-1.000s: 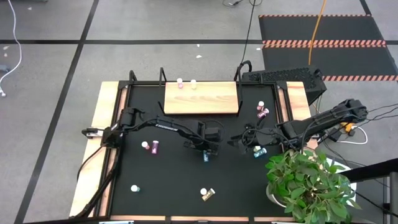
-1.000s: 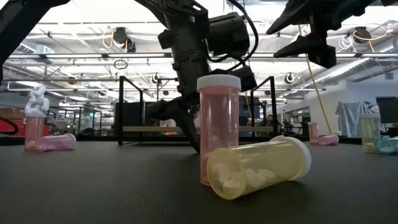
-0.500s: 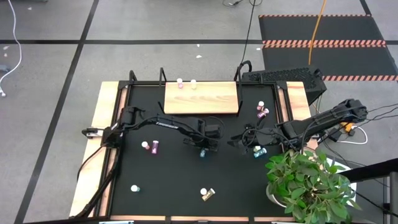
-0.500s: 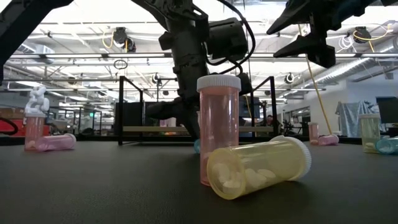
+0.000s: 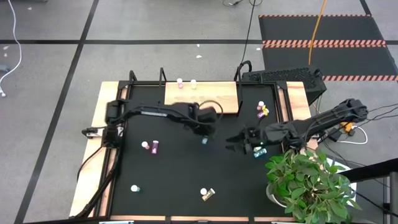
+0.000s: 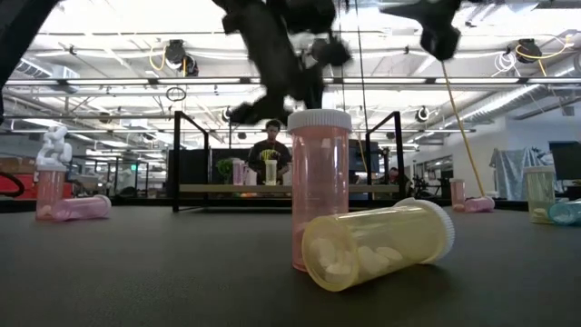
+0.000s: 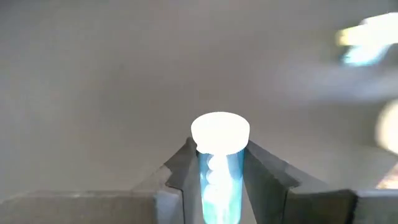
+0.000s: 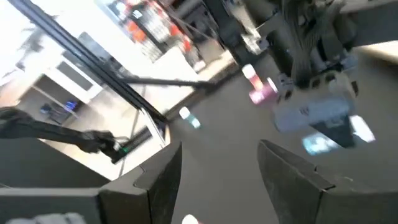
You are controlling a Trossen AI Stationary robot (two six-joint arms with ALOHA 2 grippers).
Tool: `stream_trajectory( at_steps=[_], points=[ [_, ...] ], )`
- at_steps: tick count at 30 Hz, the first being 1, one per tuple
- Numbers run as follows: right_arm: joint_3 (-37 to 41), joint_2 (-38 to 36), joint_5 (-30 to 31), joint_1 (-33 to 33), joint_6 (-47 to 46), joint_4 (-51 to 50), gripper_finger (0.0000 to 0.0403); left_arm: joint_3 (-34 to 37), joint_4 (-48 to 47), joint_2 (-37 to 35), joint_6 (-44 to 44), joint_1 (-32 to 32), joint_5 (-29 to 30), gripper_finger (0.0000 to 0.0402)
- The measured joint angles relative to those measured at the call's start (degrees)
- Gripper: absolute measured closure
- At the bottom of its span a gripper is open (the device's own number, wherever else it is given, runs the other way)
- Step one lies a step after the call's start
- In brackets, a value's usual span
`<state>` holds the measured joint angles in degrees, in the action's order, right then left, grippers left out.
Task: Pick and place medicine bottles onto shelf by color
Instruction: Put the left blue pill bottle on the shelf
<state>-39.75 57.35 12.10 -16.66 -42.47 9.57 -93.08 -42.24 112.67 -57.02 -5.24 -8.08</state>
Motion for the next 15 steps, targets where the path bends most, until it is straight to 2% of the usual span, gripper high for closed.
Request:
stream_trajectory(
  at_steps=[3,6,8,12,15],
  points=[
    [0.0,-2.04,1.78,0.76,6.33,-0.03,0.02,-0.02,1.98,-5.02,9.75,-0.32,1.01,0.0293],
    [0.0,-4.5,6.21,1.68,14.06,-1.67,0.0196,-0.02,4.01,-9.52,20.46,-0.23,3.1,0.0293],
    [0.0,-5.97,8.96,2.71,18.06,-1.82,0.019,-0.03,5.64,-12.08,24.31,-0.22,4.3,0.0293],
    [-0.02,-7.07,8.43,6.59,22.43,-0.73,0.0167,-0.11,12.06,-15.92,28.26,-0.5,6.86,0.0293],
    [0.0,-6.6,3.94,10.68,23.04,-0.35,0.0142,-0.09,17.88,-17.72,29.89,-0.8,7.31,0.0293]
  ],
)
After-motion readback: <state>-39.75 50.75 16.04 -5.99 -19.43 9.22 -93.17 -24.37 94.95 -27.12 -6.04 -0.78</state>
